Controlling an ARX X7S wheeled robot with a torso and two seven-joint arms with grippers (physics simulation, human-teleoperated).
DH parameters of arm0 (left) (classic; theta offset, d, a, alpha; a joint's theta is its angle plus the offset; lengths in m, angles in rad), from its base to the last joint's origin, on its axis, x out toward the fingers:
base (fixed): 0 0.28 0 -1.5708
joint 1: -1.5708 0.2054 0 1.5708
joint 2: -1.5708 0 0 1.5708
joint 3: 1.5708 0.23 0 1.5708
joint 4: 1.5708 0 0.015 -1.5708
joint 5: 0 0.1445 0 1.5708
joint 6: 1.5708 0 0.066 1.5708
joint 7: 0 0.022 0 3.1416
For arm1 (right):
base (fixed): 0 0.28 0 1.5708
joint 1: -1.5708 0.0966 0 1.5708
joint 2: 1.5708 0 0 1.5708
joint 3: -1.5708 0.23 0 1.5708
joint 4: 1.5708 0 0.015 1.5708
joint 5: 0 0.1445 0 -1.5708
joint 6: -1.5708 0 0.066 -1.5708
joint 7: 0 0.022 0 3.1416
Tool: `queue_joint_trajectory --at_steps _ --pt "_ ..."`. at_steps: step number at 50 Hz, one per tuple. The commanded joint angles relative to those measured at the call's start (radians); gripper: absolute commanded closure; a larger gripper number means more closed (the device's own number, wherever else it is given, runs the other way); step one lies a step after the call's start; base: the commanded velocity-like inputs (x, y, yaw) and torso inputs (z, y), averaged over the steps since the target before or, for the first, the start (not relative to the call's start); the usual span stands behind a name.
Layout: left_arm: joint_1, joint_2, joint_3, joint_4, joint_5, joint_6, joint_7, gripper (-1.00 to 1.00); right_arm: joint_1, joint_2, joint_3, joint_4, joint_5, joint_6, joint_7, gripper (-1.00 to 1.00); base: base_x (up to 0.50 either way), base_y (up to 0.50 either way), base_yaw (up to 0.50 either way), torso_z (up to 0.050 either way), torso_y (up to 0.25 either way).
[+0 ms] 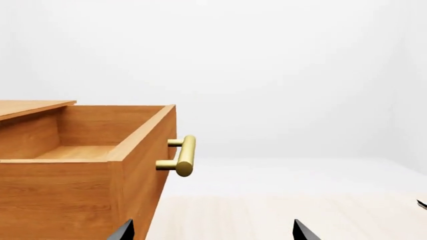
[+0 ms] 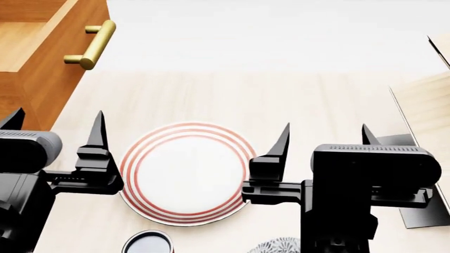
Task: Close the top drawer of the cabinet.
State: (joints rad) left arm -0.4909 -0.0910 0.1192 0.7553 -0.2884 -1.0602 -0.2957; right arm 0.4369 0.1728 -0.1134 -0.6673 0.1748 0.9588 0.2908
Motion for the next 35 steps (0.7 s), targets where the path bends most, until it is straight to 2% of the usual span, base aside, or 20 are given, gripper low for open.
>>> queue_joint_trajectory --at_steps 1,10,20,26,35 --pt "-0.060 0.038 0.091 -0.019 -0.008 -0.031 -0.038 -1.00 -0.001 0.004 -0.030 0.033 -0.010 -0.023 0.012 -1.00 0.00 0.00 0.00 0.000 0.000" --pt "-0.191 0.058 0.141 -0.214 0.003 0.044 -0.046 -1.00 -0.007 0.009 -0.042 0.035 -0.008 -0.032 0.015 -1.00 0.00 0.00 0.00 0.000 0.000" --pt "-0.277 0.049 0.175 -0.366 0.004 0.112 -0.045 -1.00 -0.007 0.006 -0.063 0.030 -0.010 -0.029 0.028 -1.00 0.00 0.00 0.00 0.000 0.000" --pt "-0.399 0.035 0.157 -0.652 0.057 0.230 -0.060 -1.00 -0.017 0.008 -0.074 0.035 -0.010 -0.040 0.032 -1.00 0.00 0.00 0.00 0.000 0.000" --pt "-0.477 0.002 0.086 -0.925 0.076 0.359 -0.086 -1.00 -0.024 0.008 -0.087 0.032 -0.009 -0.043 0.039 -1.00 0.00 0.00 0.00 0.000 0.000"
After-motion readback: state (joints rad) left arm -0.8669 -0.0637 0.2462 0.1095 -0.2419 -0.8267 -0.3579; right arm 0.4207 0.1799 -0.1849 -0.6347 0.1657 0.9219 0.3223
